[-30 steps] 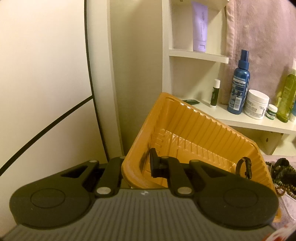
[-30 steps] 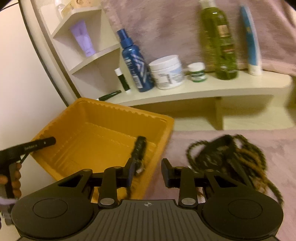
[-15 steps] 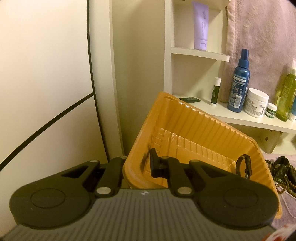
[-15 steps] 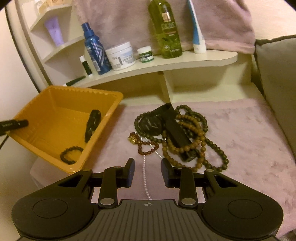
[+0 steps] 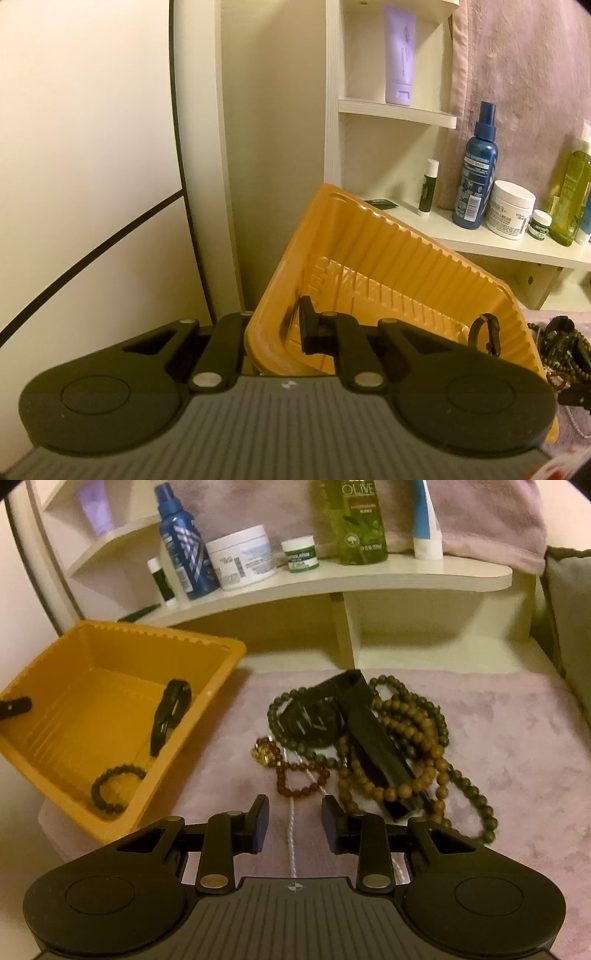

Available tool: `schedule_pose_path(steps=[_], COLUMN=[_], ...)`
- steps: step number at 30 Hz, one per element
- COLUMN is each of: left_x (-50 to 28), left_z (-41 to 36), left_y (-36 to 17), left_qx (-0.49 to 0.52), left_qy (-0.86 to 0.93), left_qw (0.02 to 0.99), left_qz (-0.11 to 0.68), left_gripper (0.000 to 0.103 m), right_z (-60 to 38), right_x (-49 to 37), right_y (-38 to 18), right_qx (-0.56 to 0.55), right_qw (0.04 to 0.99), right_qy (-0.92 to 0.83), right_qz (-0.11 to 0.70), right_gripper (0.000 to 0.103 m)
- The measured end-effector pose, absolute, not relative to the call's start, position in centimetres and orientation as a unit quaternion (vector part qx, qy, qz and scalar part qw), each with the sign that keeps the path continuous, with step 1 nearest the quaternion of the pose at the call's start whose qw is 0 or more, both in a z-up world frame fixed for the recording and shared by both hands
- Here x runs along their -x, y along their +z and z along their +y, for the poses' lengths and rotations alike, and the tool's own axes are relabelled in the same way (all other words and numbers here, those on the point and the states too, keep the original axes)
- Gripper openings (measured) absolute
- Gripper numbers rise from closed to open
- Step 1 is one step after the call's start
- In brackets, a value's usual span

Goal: Organize jewelry

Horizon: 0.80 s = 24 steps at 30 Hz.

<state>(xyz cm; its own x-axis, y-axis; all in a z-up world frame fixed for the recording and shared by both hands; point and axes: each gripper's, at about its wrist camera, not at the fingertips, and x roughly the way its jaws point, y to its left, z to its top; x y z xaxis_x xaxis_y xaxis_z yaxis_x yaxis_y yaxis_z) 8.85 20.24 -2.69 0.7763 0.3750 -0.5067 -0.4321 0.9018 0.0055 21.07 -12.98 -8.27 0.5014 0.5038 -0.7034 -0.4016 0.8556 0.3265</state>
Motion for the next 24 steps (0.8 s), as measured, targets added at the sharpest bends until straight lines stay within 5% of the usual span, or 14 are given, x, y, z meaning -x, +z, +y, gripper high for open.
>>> schedule_pose_path(steps=[7, 15, 24], left_x=[-8.8, -8.8, -8.9], left_z=[20.3, 20.3, 20.3], left_y=[-2.7, -2.8, -2.7], left_qx=[0.057, 0.058, 0.056], left_qy=[0.215, 0.215, 0.216], left_qw=[0.941, 0.941, 0.94], left_qz=[0.256, 0.256, 0.256], left_gripper=[0.012, 0.011, 0.011], right_z=[-12.0, -11.4, -11.9], right_x=[-22.1, -21.6, -19.3], right_y=[-8.6, -8.8, -6.4], right_qx=[-0.076, -0.04, -0.039], right_qw=[0.878, 0.888, 0.893], right_qy=[0.243, 0.241, 0.283], right_qz=[0.407, 0.391, 0.349], right_gripper=[0.032, 0.005, 0.005])
